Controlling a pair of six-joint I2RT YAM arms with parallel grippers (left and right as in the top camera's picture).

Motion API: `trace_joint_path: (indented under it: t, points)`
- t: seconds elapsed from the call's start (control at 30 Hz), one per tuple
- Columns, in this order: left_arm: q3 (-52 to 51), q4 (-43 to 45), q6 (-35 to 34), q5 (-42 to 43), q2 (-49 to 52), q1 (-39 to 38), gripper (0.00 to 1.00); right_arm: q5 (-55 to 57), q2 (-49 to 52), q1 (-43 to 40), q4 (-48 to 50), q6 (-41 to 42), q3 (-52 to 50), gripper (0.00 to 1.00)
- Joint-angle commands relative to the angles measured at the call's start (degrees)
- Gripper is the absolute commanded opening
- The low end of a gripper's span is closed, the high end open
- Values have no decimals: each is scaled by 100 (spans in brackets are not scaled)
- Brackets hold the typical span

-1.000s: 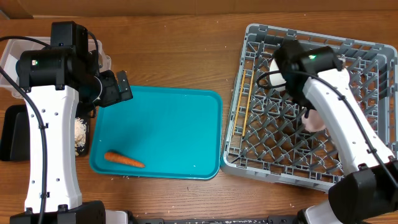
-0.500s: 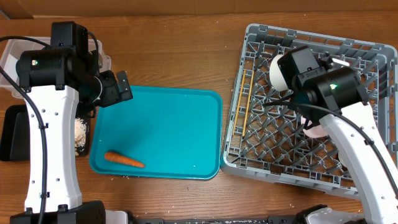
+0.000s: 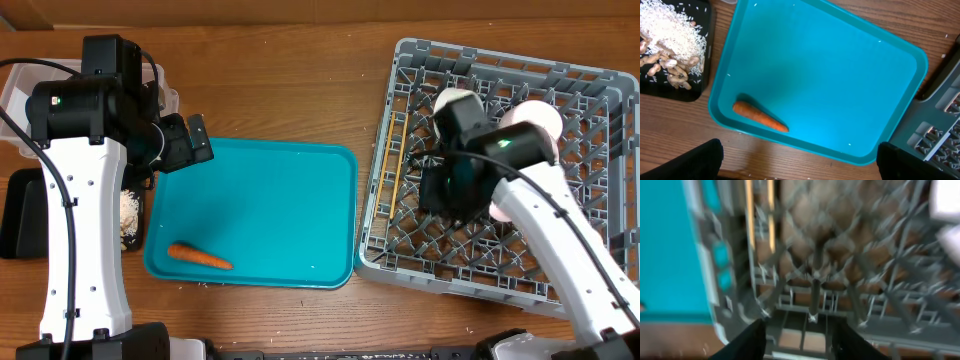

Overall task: Sort waste into correct bins and load items into the dishwasher
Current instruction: 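Move the plate toward the rack's right side and stand it upright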

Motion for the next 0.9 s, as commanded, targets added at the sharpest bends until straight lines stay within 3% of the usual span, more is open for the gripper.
trace_joint_path:
  t: [0.0, 0.27, 0.87]
  points:
    - [-20, 11, 68, 20, 31, -20, 100, -835, 11, 131, 81, -177, -643, 42]
    - [-20, 9, 46, 20, 31, -39, 100, -372, 11, 210, 52, 428, -1646, 41]
    - [-20, 7, 48, 20, 31, -39, 100, 487, 9, 179, -632, 1792, -1700, 41]
